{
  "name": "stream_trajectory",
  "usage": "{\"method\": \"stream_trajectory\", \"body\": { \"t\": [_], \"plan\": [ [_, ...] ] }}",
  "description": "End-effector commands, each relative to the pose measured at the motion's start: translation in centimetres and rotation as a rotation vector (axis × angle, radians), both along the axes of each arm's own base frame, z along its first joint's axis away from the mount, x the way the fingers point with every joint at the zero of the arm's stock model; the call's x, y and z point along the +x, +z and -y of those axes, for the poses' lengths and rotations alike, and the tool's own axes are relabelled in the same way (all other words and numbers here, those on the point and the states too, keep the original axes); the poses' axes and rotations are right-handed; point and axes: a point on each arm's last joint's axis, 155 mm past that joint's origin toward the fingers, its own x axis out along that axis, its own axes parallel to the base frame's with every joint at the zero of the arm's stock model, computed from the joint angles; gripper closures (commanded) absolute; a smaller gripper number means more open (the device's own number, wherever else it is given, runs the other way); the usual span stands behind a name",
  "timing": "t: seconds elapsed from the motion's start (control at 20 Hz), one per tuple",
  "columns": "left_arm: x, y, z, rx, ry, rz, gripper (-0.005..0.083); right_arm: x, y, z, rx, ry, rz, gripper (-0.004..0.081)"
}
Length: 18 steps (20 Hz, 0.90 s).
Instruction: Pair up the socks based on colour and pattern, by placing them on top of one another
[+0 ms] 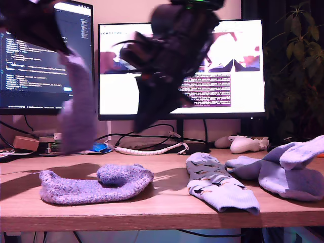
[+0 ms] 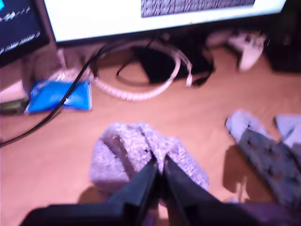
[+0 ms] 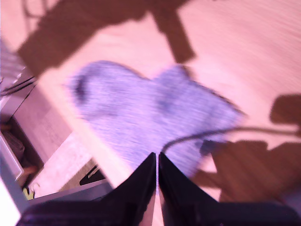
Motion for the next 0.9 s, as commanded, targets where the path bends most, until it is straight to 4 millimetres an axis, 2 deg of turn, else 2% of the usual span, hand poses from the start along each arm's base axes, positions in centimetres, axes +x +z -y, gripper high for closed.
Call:
{"method": "stream_trajectory", "body": {
  "t": [0.0, 0.25, 0.4, 0.65, 0.85],
  "plan": [
    [-0.5, 0.4, -0.3, 0.015, -0.001, 0.006, 0.0794, -0.1, -3.0, -0.9, -0.023, 0.012, -0.039, 0.0783],
    [-1.2, -0.4, -0.7, 0.043, 0.0, -0.029, 0.0794, 0.6, -6.3, -1.4, -0.043, -0.012, -0.069, 0.0783],
    [-1.2, -0.4, -0.7, 0.042, -0.001, -0.028, 0.0794, 2.4, -8.3, -0.7, -0.105, -0.051, -0.007, 0.0783],
    [-1.2, -0.4, -0.7, 0.042, -0.001, -0.028, 0.0794, 7.6, -7.9, 0.2, -0.15, -0.168, 0.194, 0.0783],
    [-1.2, -0.4, -0.6, 0.042, -0.002, -0.028, 0.0794, 9.4, -8.0, 1.8, -0.231, -0.179, 0.293, 0.0783]
  ]
}}
